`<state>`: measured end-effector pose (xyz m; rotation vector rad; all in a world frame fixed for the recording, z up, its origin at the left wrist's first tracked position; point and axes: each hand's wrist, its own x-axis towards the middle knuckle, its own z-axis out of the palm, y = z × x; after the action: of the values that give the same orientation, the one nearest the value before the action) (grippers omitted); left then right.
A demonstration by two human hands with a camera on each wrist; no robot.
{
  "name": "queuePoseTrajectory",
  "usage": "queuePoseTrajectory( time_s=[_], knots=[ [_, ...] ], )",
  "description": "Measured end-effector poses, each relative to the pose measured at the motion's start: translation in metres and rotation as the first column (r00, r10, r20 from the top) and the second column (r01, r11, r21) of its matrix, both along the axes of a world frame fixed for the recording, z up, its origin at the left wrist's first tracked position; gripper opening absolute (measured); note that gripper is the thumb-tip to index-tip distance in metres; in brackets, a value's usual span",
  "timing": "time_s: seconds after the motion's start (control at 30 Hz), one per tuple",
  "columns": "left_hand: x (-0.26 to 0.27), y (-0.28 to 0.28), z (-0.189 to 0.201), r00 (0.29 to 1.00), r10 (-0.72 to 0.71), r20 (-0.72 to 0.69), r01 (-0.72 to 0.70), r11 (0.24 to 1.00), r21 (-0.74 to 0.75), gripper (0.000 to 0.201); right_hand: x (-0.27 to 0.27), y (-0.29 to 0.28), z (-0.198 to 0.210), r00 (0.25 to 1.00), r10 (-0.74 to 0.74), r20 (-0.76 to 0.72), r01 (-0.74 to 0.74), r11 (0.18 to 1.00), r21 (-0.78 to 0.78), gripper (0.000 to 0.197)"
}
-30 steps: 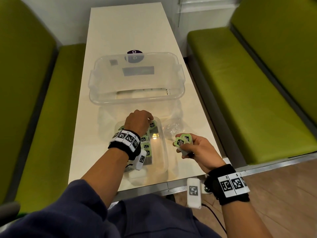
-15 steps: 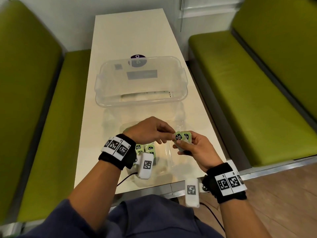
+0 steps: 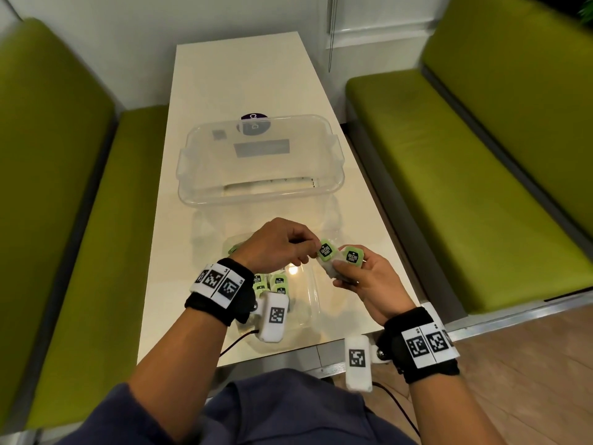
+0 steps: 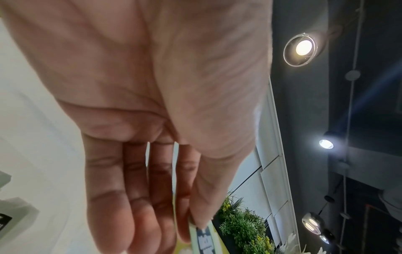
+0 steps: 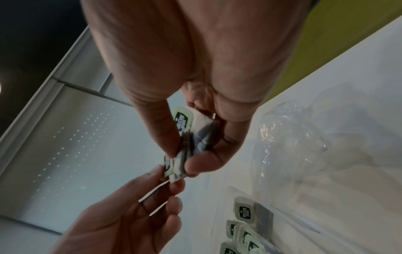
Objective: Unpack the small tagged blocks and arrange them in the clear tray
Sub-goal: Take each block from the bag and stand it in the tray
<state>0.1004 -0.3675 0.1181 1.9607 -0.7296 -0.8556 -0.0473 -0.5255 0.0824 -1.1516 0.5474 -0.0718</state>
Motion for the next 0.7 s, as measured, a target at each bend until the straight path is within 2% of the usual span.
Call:
queuePoseTrajectory(
  time_s=[0.17,0.47,0.7],
  knots=[
    [-0.0030,-0.0007,0.0016,0.999,-0.032,0.031,0.031,0.999,0.035,0.012,-0.0013,0.0011,-0.0007,0.999,-0.034,0.023,0.035,0.999,-0.040,0.014],
    [-0.0091,-0.0038,0.0007,0.999,-0.033,-0.026,0.033,0.999,-0.010,0.018,-0.0042,0.0006,-0.0005,0.999,-0.020,0.046,0.026,0.990,-0.139,0.014],
    [-0.0082,-0.0035,0.0071,0.998,-0.065,-0.017,0.066,0.997,0.039,0.014,-0.0040,0.0003,-0.0016,0.995,-0.084,0.060,0.087,0.995,-0.046,0.015]
  ],
)
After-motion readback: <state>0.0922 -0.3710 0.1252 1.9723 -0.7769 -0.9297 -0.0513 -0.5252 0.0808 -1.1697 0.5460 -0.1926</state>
